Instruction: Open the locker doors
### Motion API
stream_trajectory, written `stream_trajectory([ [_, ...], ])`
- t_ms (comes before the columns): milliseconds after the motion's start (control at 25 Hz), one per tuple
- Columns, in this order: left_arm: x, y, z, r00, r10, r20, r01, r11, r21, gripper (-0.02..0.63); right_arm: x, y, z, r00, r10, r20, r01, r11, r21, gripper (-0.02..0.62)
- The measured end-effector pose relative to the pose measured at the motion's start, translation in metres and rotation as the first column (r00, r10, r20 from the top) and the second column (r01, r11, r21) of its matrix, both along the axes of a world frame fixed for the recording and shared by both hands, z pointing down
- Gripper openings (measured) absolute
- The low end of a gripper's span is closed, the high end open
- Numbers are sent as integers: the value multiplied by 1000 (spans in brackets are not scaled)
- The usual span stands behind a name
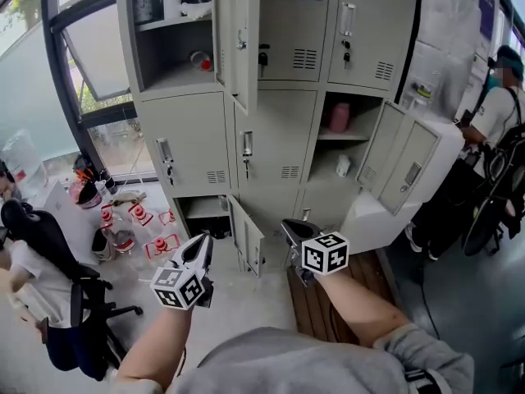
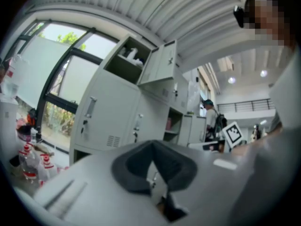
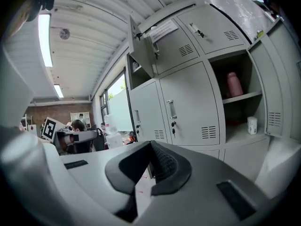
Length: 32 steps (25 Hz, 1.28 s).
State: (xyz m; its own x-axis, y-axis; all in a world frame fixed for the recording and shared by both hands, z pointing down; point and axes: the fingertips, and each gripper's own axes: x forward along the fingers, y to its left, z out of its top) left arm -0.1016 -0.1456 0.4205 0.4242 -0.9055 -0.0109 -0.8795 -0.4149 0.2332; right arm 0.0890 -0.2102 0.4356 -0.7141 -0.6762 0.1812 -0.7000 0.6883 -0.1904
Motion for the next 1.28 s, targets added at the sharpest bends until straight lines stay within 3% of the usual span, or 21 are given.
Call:
stream_trajectory([
  [240, 0, 7, -24, 1000, 18, 2, -18, 1000, 12, 5, 15, 11, -15, 998, 35, 50, -34, 999, -15, 6],
  [1280, -5, 16, -24, 998, 58, -24, -57, 998, 14, 5, 17, 21, -13, 997, 74, -3, -74, 997, 2, 6],
])
